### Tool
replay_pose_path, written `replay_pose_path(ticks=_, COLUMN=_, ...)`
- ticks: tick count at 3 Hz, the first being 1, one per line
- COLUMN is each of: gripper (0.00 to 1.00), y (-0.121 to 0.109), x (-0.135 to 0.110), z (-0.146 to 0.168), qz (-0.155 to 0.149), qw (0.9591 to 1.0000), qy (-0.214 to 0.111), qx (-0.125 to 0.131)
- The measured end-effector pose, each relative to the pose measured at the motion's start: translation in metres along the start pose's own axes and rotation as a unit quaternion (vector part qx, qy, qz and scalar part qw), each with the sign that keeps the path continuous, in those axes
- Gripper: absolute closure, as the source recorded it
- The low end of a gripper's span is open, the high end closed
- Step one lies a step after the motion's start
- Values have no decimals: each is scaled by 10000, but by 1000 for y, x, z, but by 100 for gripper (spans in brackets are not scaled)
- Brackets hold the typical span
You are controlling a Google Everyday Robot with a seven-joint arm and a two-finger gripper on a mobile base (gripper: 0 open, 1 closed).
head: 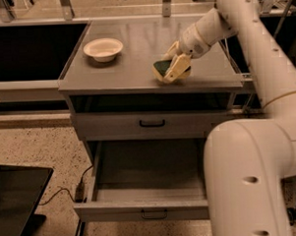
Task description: Place sponge into middle drawer
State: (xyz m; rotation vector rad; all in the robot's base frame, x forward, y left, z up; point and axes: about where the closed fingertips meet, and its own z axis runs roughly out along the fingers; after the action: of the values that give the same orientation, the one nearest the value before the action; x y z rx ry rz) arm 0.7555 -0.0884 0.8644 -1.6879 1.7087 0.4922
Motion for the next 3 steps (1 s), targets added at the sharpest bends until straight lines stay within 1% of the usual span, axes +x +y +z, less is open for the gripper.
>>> replay_pose_path(ticks=1, gripper=100, y=9, x=-14, z=-86, qz=-68, qw=9958, qy=-213, qx=886)
replay_pose_path(ticks=2, gripper=100, y=40, x=-52, z=-176, qz=-175, qw=9812, qy=-505, qx=1856)
replay_pose_path(ticks=3, gripper=100, y=65, x=-76, z=-207, qz=-277, qw=9748, qy=-554, qx=2145)
